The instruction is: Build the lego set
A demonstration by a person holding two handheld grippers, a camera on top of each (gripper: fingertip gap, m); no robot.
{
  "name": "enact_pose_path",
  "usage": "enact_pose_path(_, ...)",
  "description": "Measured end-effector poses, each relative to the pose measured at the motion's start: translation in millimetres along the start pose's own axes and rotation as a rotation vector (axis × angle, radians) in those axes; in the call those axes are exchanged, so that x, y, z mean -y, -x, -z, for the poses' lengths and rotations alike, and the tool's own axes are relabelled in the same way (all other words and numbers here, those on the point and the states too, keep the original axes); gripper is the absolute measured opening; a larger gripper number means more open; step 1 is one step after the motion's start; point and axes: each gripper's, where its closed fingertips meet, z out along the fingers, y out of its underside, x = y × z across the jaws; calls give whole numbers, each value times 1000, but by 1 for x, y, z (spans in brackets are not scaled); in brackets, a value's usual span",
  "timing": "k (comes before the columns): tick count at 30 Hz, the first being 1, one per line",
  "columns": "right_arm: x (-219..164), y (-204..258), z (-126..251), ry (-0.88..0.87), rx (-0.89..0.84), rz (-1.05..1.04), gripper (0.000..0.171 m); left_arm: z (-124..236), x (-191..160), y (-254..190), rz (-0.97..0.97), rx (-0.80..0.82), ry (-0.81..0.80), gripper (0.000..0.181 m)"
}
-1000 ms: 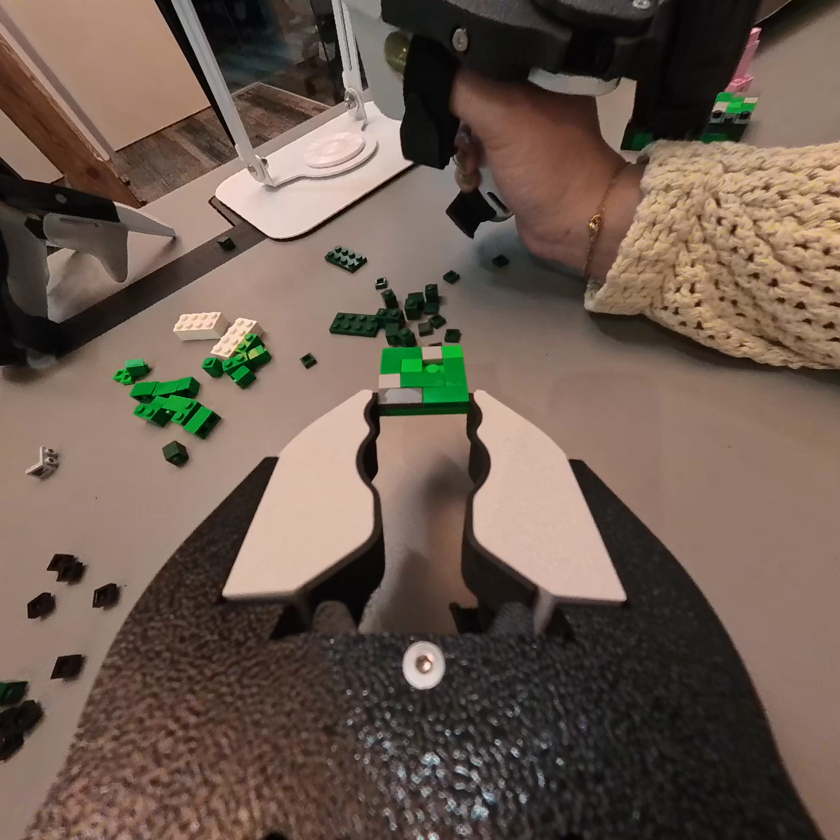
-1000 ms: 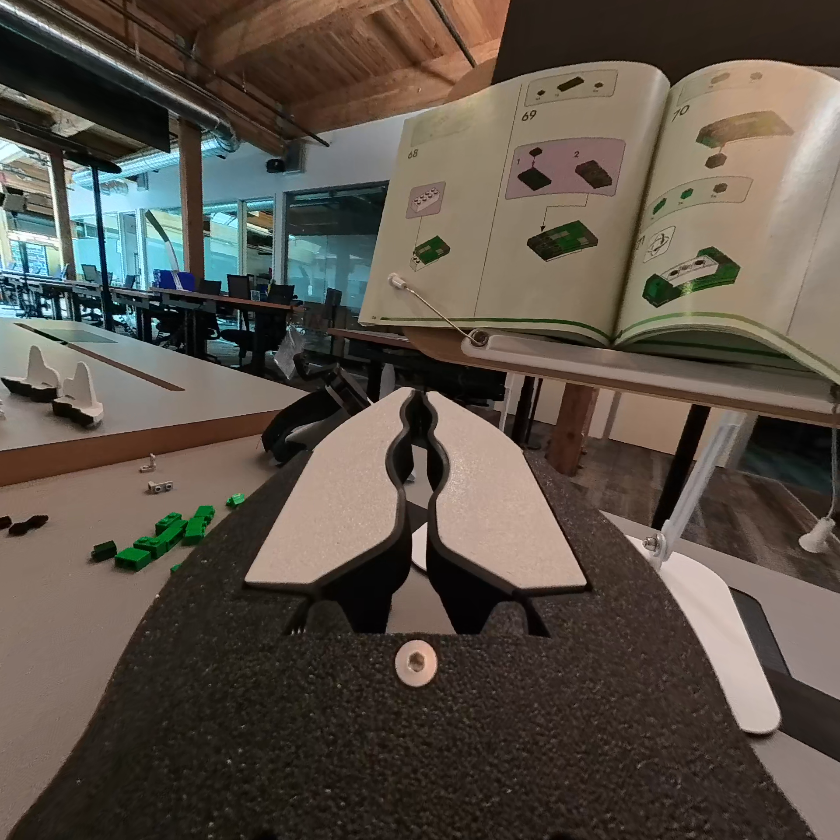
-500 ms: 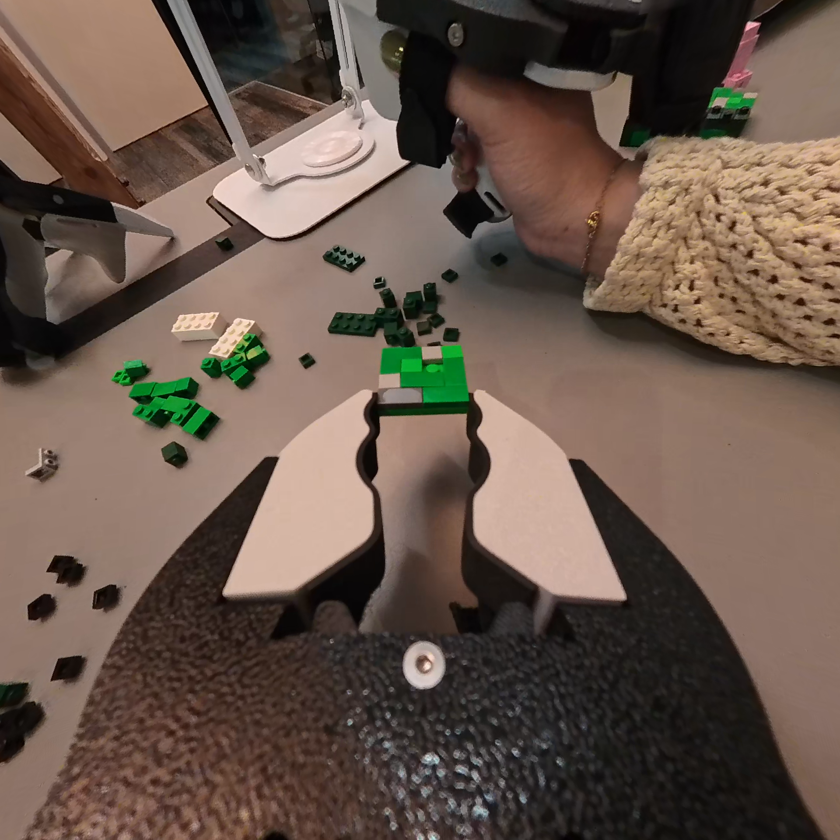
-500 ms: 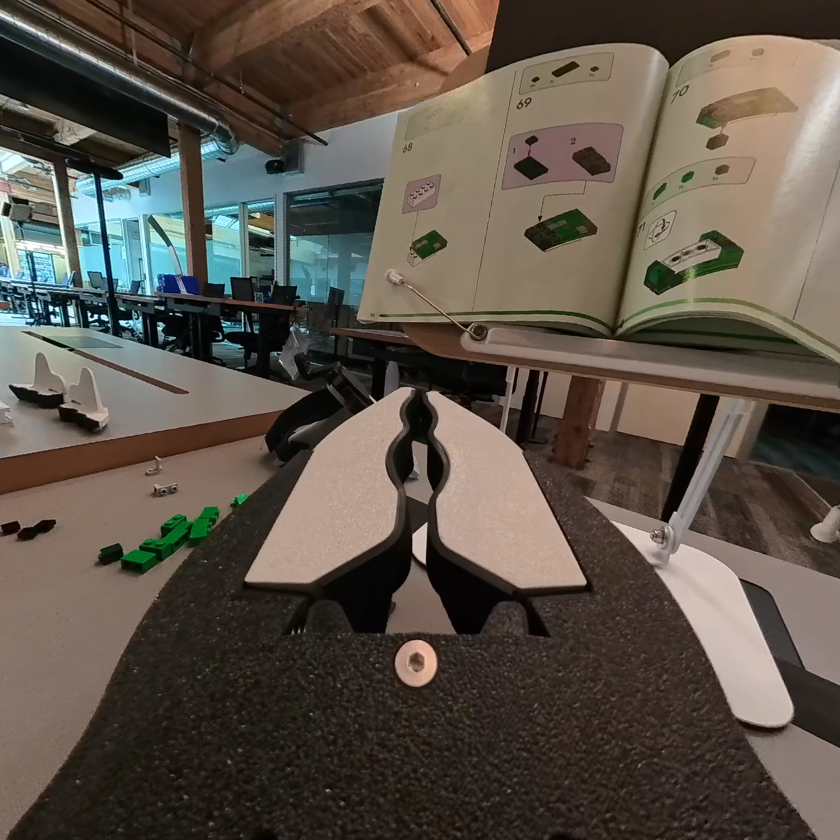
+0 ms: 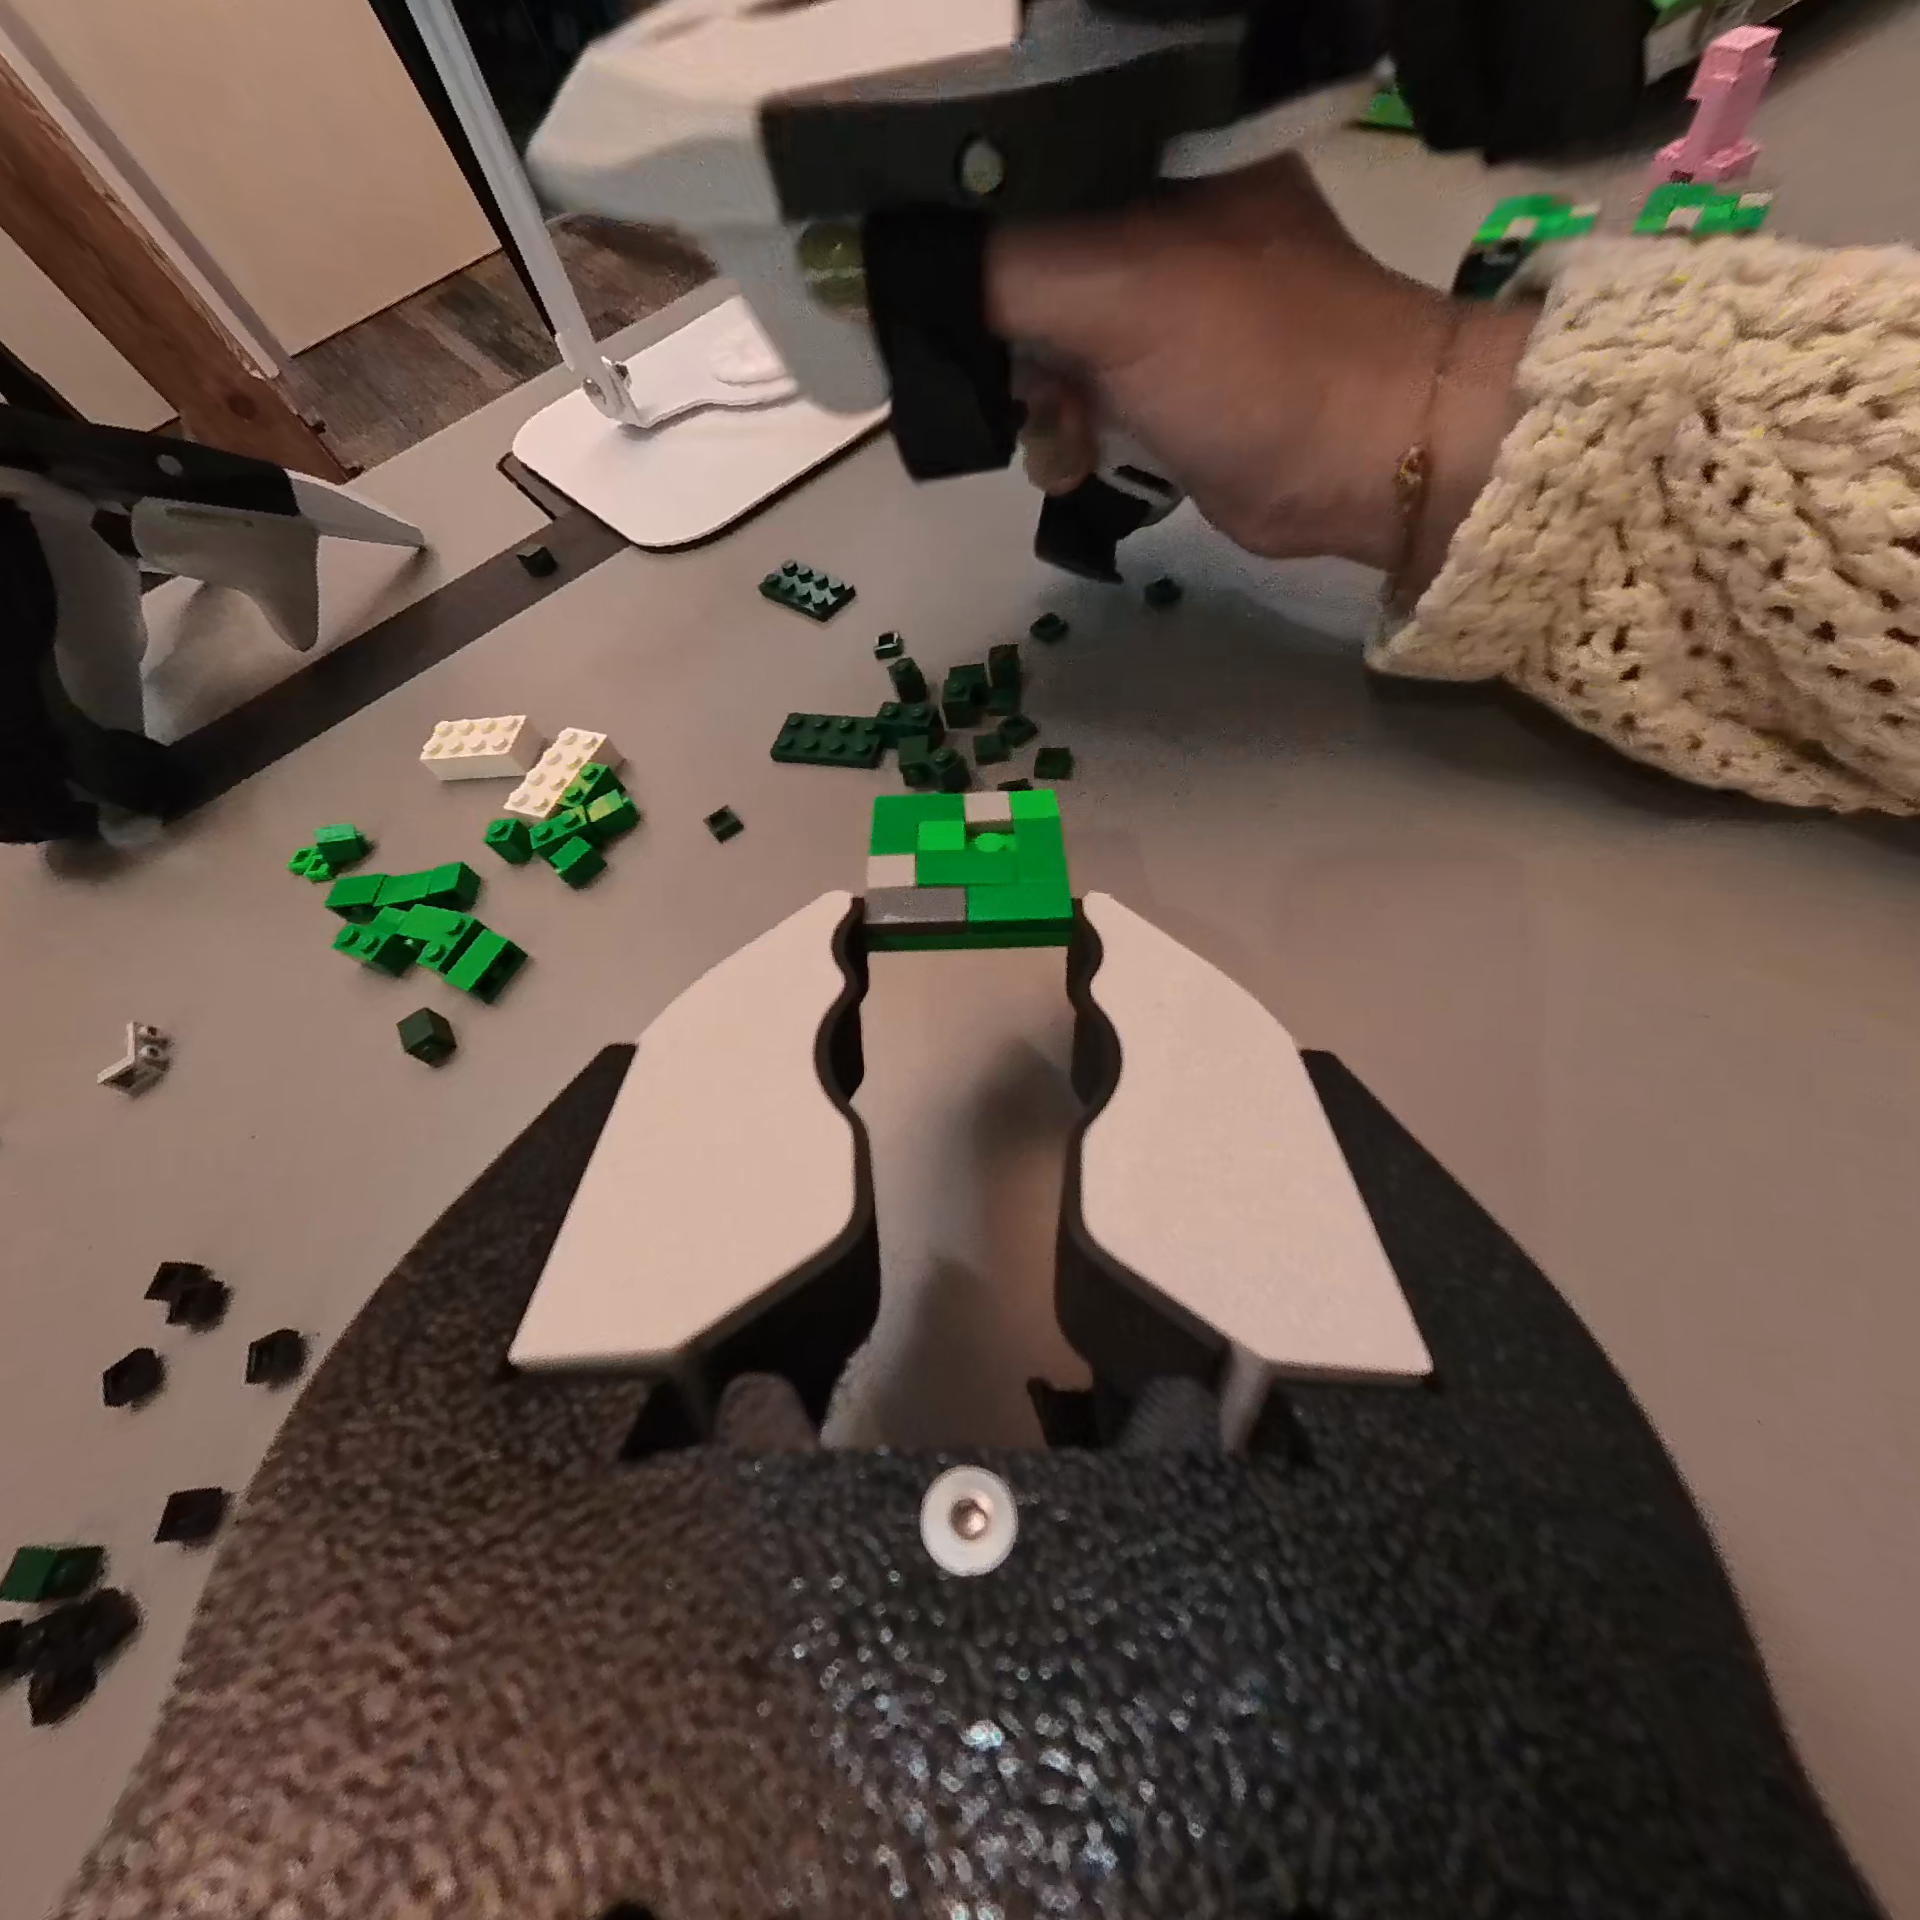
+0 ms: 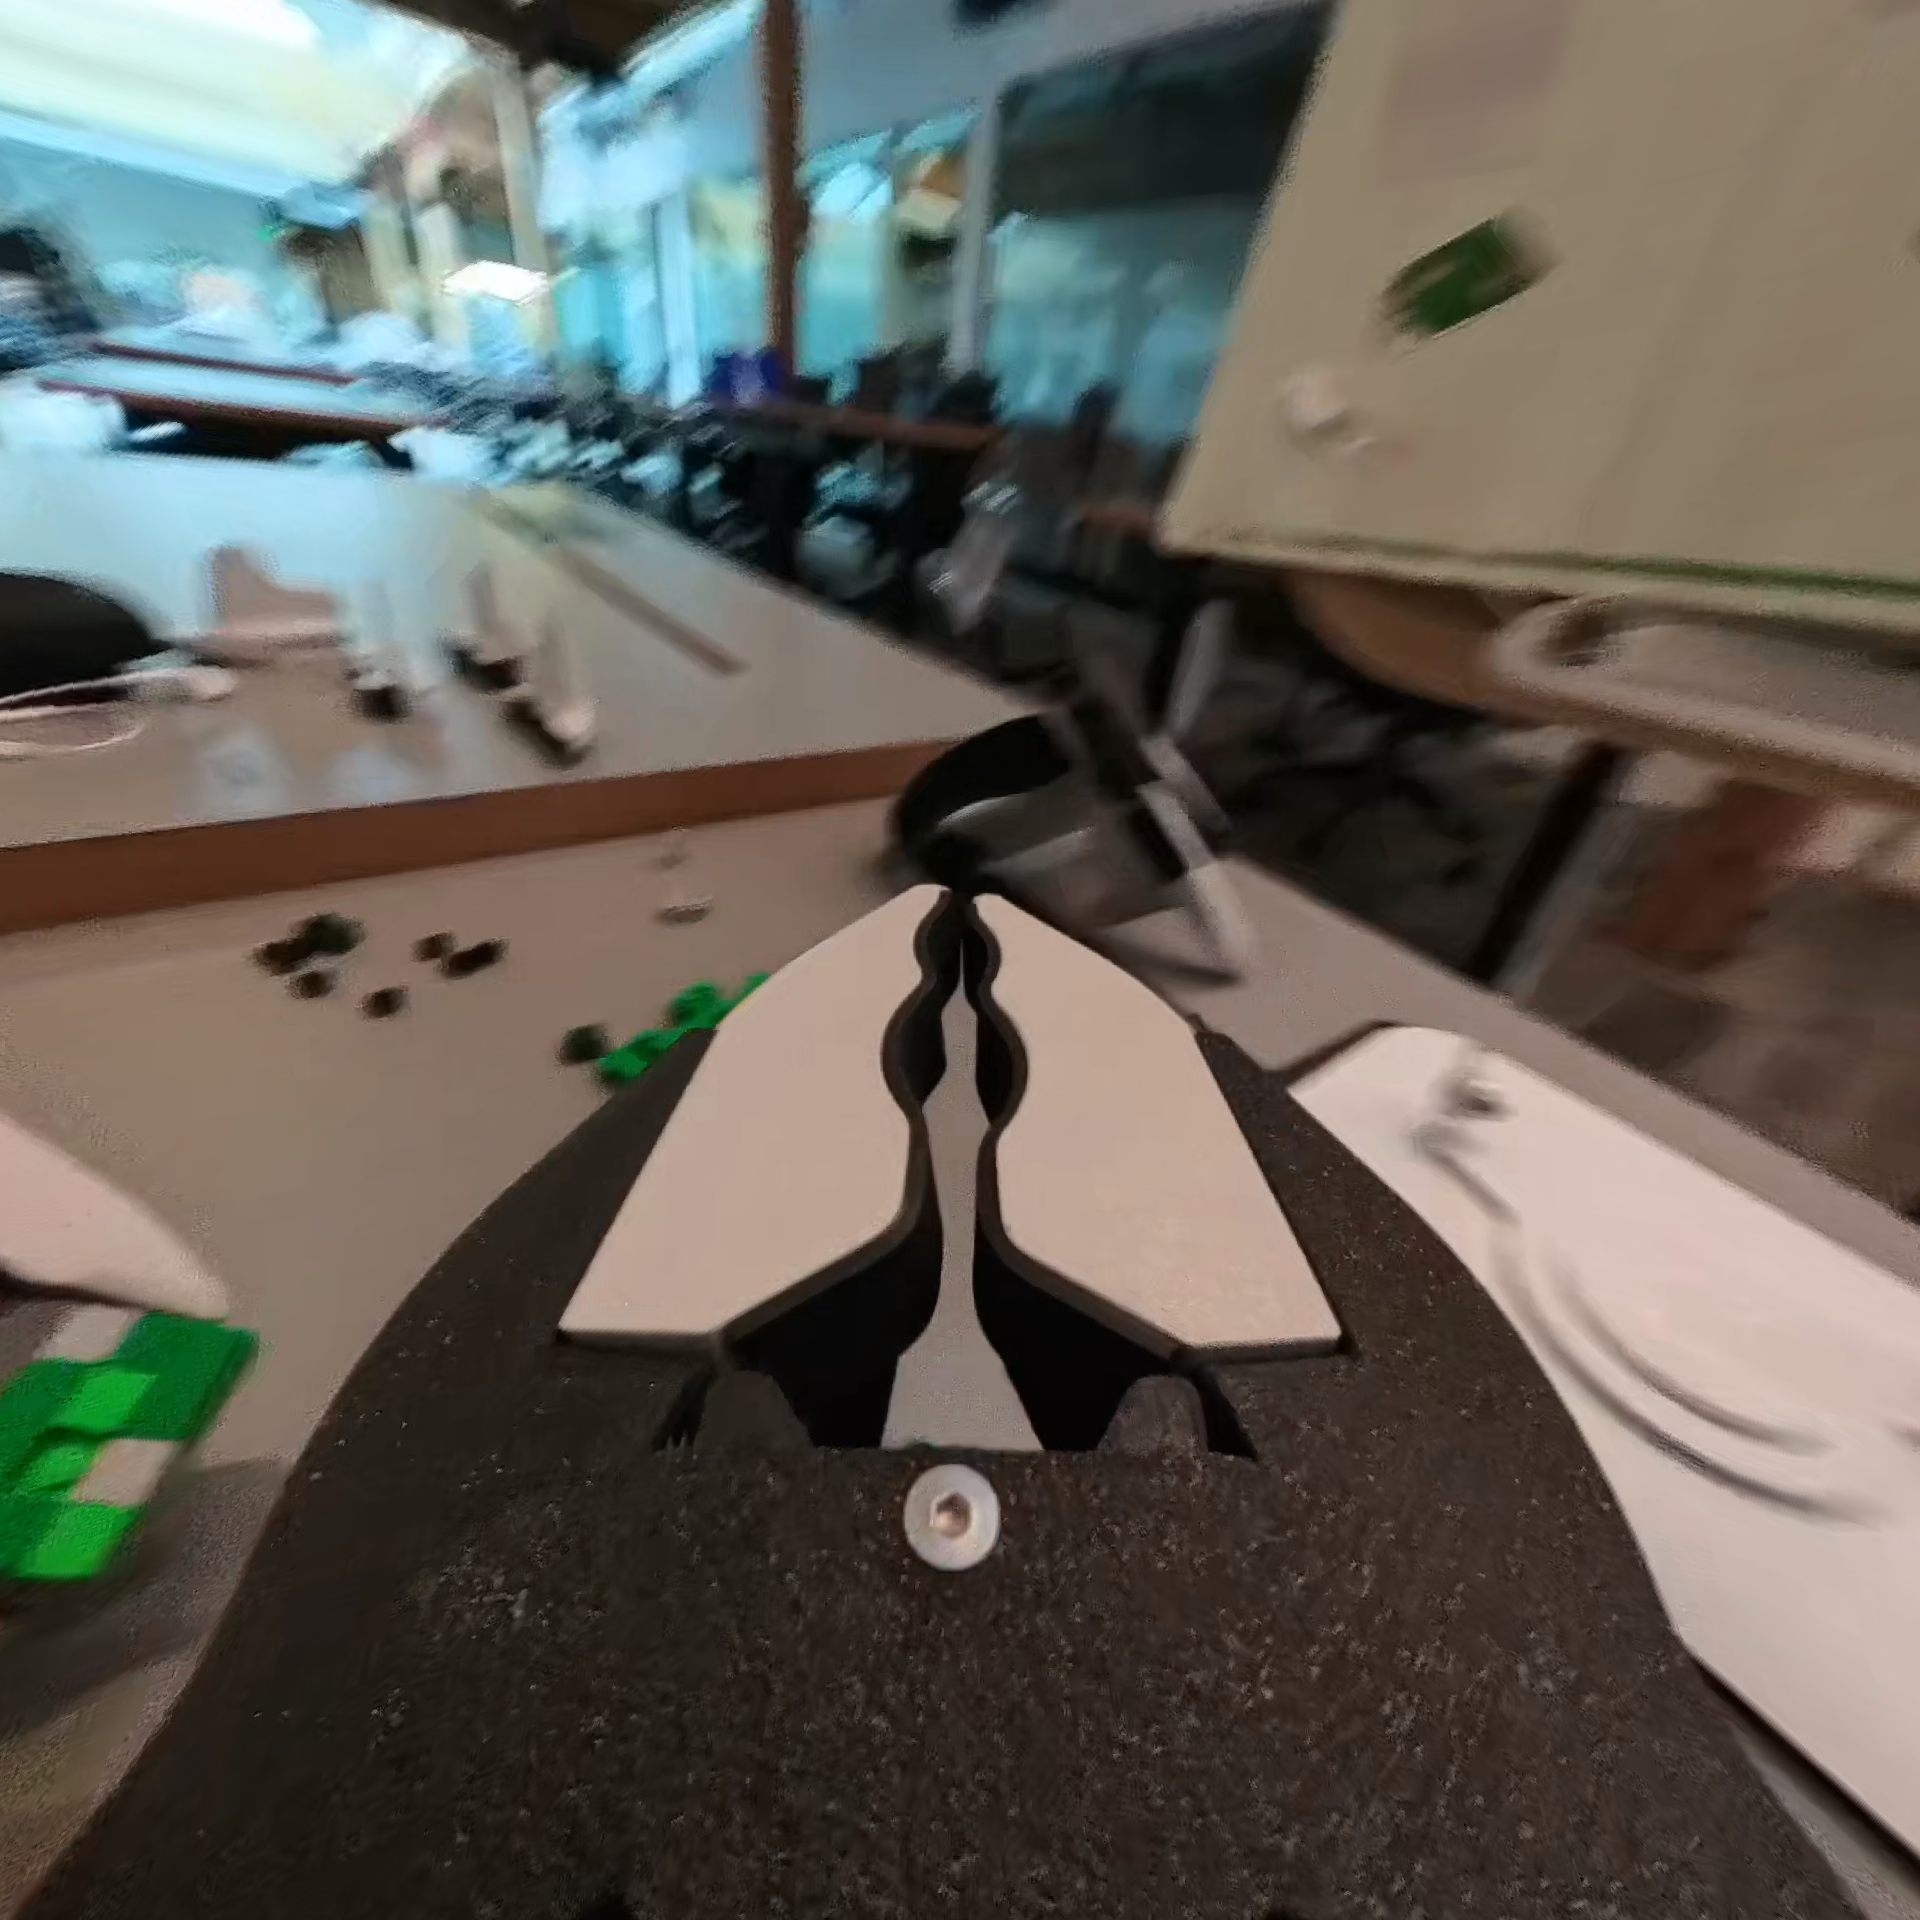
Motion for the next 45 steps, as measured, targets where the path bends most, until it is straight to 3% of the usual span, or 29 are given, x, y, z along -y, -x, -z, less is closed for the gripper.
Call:
enact_pose_path(5,-30,44,-66,422,371,-63,0,1,1,2,5,4,-12,36)
enact_pose_path(10,-74,43,-116,781,478,70,0,1,1,0,-9,4,-11,36)
enact_pose_path(12,-87,45,-121,906,532,89,0,1,1,0,-13,3,-7,36)
enact_pose_path(18,-94,49,-135,994,601,79,0,1,1,0,-3,0,-12,36)
enact_pose_path(24,-110,45,-111,1188,698,177,0,2,2,2,17,-4,-19,36)
enact_pose_path(29,-101,45,-128,1034,713,263,3,1,1,0,1,-6,-9,36)
enact_pose_path(32,-108,42,-127,1038,742,379,7,0,0,0,-5,-7,-6,36)
enact_pose_path(45,-107,55,-133,995,818,287,11,1,1,1,12,-12,-12,36)
